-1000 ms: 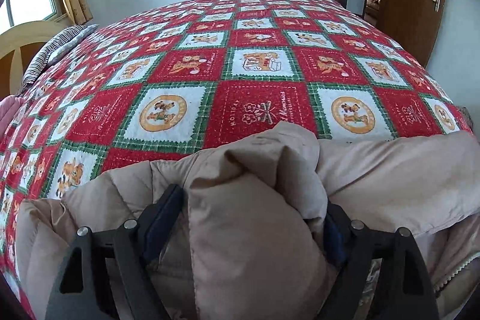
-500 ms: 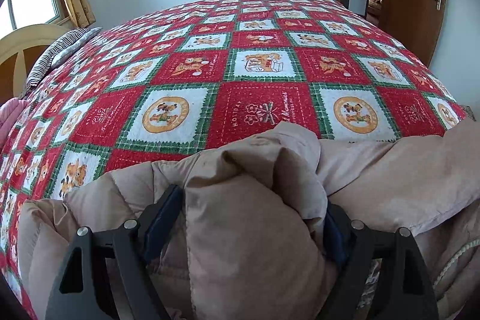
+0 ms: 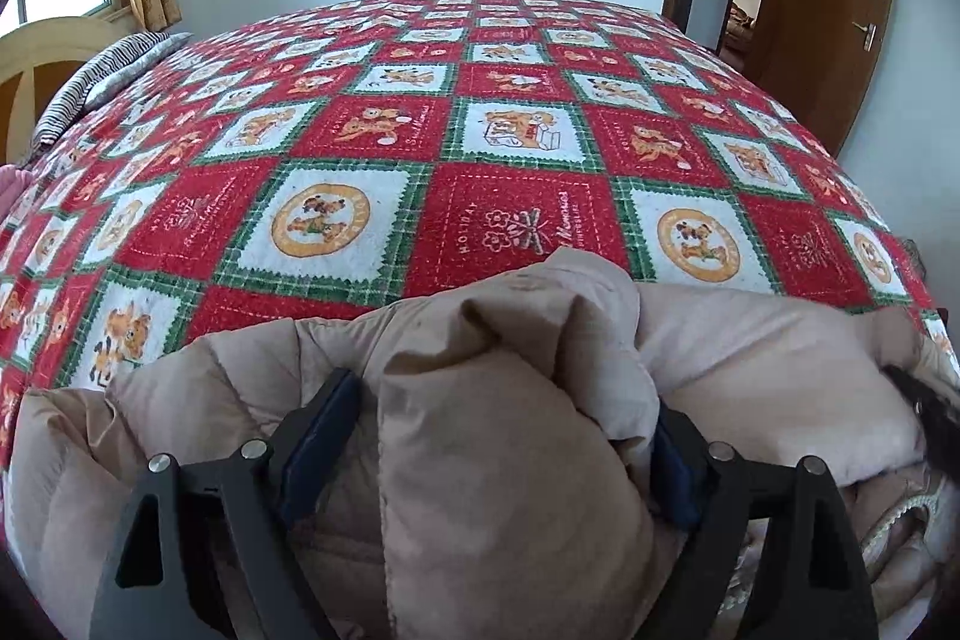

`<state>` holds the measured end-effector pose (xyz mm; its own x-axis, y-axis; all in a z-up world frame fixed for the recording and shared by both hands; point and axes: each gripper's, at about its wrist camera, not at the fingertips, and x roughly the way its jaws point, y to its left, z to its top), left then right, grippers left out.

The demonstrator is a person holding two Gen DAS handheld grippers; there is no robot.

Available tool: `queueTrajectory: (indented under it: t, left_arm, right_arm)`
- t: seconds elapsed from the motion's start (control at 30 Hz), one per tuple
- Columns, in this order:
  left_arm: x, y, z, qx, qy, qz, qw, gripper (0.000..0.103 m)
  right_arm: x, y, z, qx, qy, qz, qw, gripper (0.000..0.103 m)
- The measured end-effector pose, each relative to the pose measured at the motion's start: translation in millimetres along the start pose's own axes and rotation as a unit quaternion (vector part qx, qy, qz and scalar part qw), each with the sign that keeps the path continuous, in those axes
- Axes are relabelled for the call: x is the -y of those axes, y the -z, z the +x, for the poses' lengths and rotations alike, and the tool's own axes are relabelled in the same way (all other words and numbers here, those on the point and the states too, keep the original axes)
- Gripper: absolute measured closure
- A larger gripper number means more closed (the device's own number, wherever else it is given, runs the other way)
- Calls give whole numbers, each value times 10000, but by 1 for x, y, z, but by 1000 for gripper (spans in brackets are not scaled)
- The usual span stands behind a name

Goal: Fold large clothes

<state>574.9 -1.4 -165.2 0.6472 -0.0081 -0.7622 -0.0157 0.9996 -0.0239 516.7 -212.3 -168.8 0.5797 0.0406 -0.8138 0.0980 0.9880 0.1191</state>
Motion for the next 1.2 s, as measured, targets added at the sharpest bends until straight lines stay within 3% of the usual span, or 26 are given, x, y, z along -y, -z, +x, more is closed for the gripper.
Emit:
queueTrajectory:
  t: [0.1,0.3,0.53,0.63,0.73,0.83,1.0,1.2]
  left_arm:
    - [3,0,1,-15,-86,60,9999,15]
    - [7,1,3,-40,-272,184,9995,14]
    - [14,-1,6,-19,-624,361,9974,10]
    - [6,0,3,-61,-360,197,9991,10]
    - [-8,7,-18,-129,139,-11,9998,10]
    - [-33,22,-69,190,707,-230,9971,10]
    - [-81,59,-163,673,1419,-222,9873,10]
    - [-149,128,-265,921,2150,-250,9719,10]
  right_arm:
    - [9,4,2,63,-236,50,9997,42]
    - [-19,17,-2,8,332,-683,9971,41]
    - [-28,16,3,153,736,-856,9935,33]
    - [-28,16,-2,171,834,-854,9927,31]
    - [-23,16,-29,233,842,-648,9941,30]
    - [-13,32,-91,829,311,-440,9951,30]
    - [11,81,-196,1460,217,-794,9859,30]
    - [57,150,-287,1680,93,-678,9834,30]
